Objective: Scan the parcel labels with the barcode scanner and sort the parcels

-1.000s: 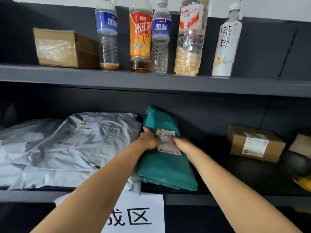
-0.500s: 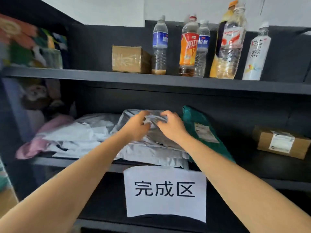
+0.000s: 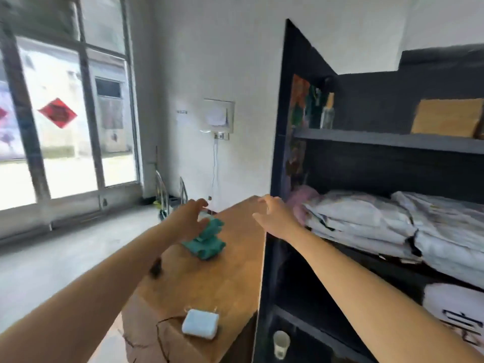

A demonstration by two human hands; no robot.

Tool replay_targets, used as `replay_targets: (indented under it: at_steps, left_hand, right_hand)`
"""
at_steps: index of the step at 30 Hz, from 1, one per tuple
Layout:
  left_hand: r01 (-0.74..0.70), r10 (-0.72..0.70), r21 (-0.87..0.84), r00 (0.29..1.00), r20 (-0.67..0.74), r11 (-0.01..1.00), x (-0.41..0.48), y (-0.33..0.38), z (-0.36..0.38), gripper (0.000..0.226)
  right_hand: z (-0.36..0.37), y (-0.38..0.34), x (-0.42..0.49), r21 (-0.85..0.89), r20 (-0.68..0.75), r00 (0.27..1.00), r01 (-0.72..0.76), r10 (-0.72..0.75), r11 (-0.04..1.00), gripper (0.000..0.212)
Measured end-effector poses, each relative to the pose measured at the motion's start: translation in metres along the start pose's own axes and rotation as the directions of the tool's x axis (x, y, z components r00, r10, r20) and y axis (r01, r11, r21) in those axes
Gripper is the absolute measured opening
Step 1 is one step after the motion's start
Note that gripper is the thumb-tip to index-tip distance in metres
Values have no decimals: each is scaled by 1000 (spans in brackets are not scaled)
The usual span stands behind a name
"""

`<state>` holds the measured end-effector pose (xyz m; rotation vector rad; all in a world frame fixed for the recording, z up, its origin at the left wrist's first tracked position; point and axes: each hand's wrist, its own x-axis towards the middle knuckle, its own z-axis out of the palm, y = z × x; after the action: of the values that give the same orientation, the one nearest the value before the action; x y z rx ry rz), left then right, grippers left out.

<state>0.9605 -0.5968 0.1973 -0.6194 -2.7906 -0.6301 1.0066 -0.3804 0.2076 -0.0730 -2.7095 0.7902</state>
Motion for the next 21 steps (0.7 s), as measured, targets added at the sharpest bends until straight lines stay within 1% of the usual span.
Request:
replay_targets:
  at_steps: [4, 8, 11, 13, 16, 18, 21]
  left_hand:
    - [109, -106, 50, 993, -56, 993, -18, -109, -42, 51]
    - [212, -205, 85, 975, -79, 974, -13, -198, -61, 58]
    - [244, -236, 119, 968, -82, 962, 10, -263, -73, 60]
    - [265, -256, 129, 964, -76, 956, 27, -304, -81, 61]
    - [288, -283, 208, 958, -55, 935, 59, -364, -105, 60]
    - [328, -319, 231, 945, -74, 916, 79, -402, -124, 58]
    - [376, -355, 222, 926, -131, 900, 105, -457, -152, 62]
  right_hand:
    - [80, -79, 38, 33, 112, 990, 86, -89, 996, 49]
    - [155, -138, 89, 38, 201, 969, 138, -143, 990, 47]
    - [206, -177, 142, 77, 211, 961, 165, -178, 983, 43]
    - [239, -205, 179, 111, 236, 953, 167, -189, 980, 47]
    - [283, -255, 235, 140, 285, 932, 192, -225, 971, 49]
    - [310, -287, 268, 155, 291, 921, 224, -261, 962, 48]
    - [351, -326, 308, 195, 303, 905, 248, -298, 949, 49]
